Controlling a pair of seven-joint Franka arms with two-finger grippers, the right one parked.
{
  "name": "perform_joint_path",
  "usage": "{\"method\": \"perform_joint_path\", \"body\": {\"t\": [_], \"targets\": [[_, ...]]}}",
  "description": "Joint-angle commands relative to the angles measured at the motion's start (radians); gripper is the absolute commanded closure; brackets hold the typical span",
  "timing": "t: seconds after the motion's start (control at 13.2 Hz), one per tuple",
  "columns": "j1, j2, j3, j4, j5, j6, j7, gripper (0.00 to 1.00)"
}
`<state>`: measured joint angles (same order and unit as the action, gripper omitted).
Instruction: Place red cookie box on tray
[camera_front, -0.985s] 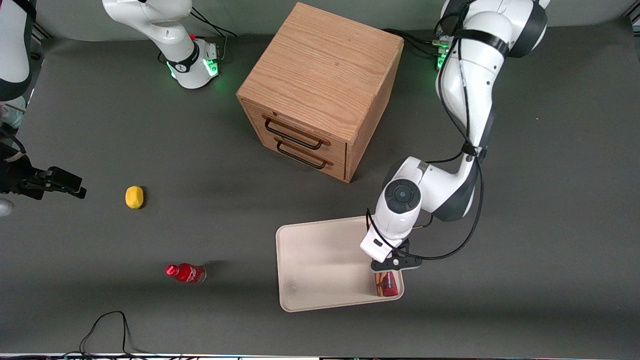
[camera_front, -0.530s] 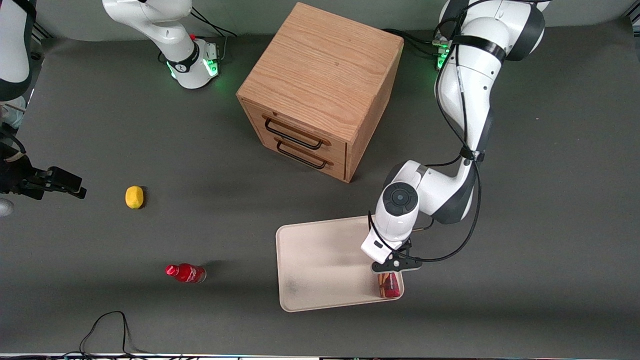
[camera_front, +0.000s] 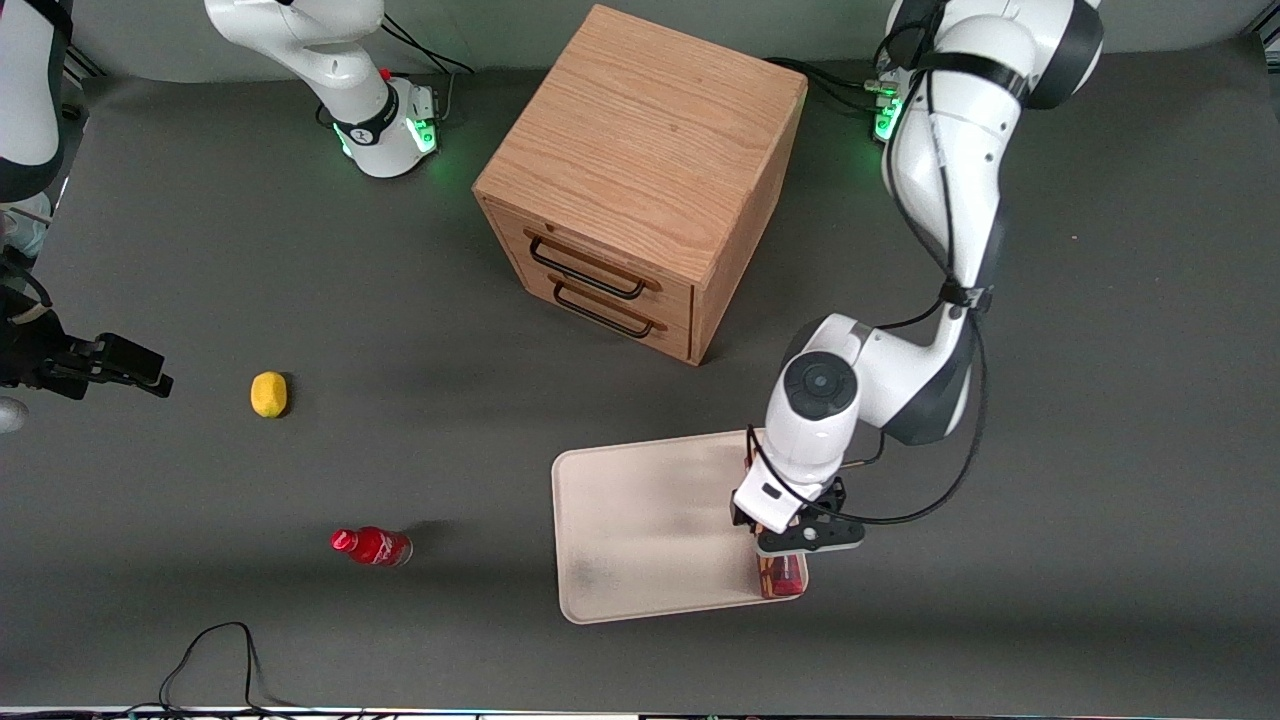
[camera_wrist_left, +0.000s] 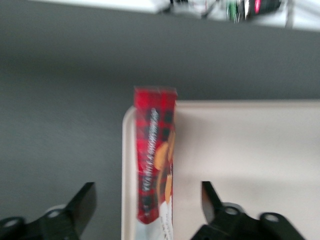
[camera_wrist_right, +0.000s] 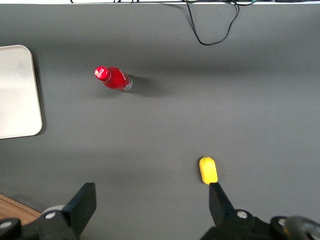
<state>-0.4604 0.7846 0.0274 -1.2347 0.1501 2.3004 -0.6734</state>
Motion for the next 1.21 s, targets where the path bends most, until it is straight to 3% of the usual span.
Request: {"method": "perform_joint_path", "body": {"t": [0.0,0.23,0.38,0.68,0.91,1.14], "targets": [[0.058,-0.31,-0.014,-0.283,-0.032,-0.063,-0.009,0.0],[0.136,-0.49,-0.041,-0.33,-0.03,-0.374,0.024,0.0],[0.221,-0.603,-0.053,-0.357,-0.035,-0.494,0.188,0.0],[0.385,-0.846,-0.06,-0.517,-0.106,-0.542,0.466,0.0],[0.407,-0.9,-0.06,-0.519,-0.121,-0.584,0.56,0.0],[0.424,-0.909,-0.055,-0.519,-0.185,-0.587,0.615,0.0]]}}
